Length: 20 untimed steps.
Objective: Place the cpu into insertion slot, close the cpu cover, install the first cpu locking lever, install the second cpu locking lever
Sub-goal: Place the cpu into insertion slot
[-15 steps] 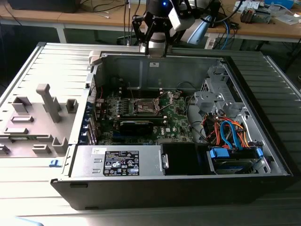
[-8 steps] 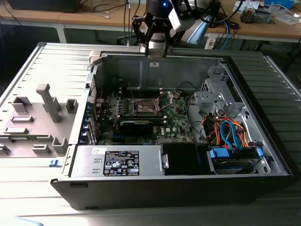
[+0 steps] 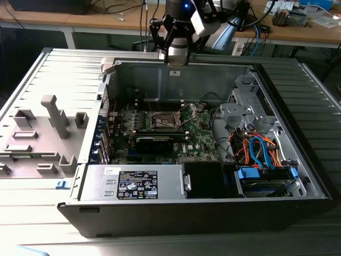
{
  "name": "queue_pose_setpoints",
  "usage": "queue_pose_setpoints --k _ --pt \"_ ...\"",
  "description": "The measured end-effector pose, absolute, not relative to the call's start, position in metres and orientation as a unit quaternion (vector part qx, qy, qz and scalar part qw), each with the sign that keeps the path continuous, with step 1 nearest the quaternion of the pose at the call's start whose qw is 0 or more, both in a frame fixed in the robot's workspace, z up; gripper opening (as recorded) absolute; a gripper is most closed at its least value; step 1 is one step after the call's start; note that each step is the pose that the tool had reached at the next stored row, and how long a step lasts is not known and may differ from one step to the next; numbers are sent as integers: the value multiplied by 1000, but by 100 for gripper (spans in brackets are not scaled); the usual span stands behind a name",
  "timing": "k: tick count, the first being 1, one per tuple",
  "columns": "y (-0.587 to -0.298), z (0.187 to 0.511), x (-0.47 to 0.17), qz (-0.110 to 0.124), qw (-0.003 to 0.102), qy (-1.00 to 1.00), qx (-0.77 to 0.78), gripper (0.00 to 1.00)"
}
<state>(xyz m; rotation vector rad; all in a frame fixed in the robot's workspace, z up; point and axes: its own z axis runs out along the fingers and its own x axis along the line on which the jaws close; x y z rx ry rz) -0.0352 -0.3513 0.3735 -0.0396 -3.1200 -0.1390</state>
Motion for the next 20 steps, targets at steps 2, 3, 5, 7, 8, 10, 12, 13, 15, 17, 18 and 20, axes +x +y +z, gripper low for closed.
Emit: queue_pose_setpoints --k 2,3,5,7,8,10,12,13,15,17,18,20 --pt "-351 373 -35 -44 9 -999 -13 55" --pt "-351 372 -35 -45 9 -999 -13 55" --pt "-351 372 -35 -44 9 -999 -13 55" --pt "-352 372 -35 -36 9 -999 -13 55" --pt "-351 371 -35 -28 9 -999 -13 55" --pt "-351 371 -35 -17 9 -1000 -13 55" --pt "-352 370 -35 -9 9 -1000 -13 55" --pt "-352 369 -35 -9 9 -1000 -13 55" --pt "-352 368 -35 -9 9 -1000 -13 55" --pt "-352 367 -35 -9 9 -1000 -12 55" --pt "-352 367 -35 -9 9 -1000 -12 55" --pt "-352 366 -35 -9 9 -1000 -12 55"
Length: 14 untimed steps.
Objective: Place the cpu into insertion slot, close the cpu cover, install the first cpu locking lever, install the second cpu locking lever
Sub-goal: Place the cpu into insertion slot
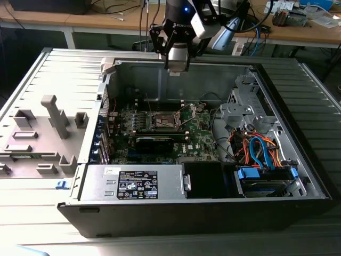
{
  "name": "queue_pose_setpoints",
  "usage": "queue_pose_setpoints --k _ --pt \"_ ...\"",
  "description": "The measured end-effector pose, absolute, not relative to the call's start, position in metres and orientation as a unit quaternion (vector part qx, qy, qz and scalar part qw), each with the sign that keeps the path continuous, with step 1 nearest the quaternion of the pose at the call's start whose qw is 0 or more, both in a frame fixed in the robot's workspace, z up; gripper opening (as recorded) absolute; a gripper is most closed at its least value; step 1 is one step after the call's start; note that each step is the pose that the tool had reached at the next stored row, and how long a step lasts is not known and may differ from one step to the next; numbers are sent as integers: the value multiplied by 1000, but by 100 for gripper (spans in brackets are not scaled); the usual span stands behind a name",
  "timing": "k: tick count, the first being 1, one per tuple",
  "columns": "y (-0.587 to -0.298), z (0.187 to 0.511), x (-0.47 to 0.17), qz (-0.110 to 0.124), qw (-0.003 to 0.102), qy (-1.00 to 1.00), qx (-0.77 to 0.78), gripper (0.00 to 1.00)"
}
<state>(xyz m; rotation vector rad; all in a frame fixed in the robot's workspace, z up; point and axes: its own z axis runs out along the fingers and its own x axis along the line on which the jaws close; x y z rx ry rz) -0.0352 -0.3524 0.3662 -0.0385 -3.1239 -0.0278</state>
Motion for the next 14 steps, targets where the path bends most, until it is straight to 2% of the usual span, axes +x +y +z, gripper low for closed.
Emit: queue_pose_setpoints --k 14 --pt "-352 362 -35 -9 9 -1000 -12 55"
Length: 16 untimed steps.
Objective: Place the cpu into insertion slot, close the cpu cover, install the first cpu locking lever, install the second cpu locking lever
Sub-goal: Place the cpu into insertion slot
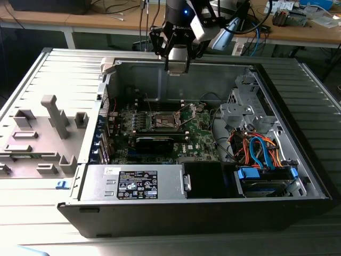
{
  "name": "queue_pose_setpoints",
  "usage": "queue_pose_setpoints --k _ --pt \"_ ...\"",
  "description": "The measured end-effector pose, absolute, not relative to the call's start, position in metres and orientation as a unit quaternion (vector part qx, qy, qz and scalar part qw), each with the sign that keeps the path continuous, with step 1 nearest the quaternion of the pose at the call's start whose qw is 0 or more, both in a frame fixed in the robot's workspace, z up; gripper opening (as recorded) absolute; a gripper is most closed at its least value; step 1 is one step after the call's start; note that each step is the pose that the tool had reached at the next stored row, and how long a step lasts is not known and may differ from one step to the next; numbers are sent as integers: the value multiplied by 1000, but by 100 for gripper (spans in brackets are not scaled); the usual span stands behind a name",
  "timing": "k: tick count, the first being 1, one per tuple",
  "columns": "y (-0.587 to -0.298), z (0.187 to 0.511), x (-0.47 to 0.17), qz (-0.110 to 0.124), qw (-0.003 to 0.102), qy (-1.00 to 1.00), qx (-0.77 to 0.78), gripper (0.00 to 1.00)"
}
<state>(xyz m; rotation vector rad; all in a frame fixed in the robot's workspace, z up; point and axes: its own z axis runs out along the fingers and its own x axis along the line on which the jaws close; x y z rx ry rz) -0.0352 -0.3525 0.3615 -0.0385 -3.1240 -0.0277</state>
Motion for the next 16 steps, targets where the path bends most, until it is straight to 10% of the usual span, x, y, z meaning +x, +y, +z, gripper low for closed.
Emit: queue_pose_setpoints --k 16 --pt "-352 357 -35 -9 9 -1000 -12 55"
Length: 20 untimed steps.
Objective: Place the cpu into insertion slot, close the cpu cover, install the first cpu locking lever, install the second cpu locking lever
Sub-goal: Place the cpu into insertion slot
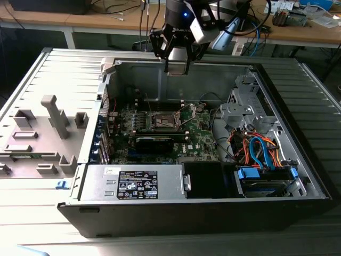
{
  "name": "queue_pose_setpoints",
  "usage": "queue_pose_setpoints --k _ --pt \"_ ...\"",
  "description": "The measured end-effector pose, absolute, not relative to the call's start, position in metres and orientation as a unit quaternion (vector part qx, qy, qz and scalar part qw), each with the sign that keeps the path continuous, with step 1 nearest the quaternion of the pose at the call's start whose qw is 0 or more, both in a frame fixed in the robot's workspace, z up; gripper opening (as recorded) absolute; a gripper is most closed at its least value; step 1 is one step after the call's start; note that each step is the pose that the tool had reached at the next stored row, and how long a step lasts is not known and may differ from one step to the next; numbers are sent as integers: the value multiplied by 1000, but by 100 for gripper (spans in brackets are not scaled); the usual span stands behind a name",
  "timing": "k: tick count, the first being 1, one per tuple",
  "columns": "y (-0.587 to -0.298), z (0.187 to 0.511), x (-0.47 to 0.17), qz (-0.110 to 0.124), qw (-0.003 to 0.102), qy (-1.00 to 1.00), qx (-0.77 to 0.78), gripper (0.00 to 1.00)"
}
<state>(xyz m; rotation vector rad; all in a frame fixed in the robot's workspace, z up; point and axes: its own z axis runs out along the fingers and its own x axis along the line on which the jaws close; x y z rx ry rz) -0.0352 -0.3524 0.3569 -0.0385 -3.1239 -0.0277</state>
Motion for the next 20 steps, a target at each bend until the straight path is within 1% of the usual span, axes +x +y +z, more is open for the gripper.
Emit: queue_pose_setpoints --k 20 --pt "-352 349 -35 -9 9 -1000 -12 55"
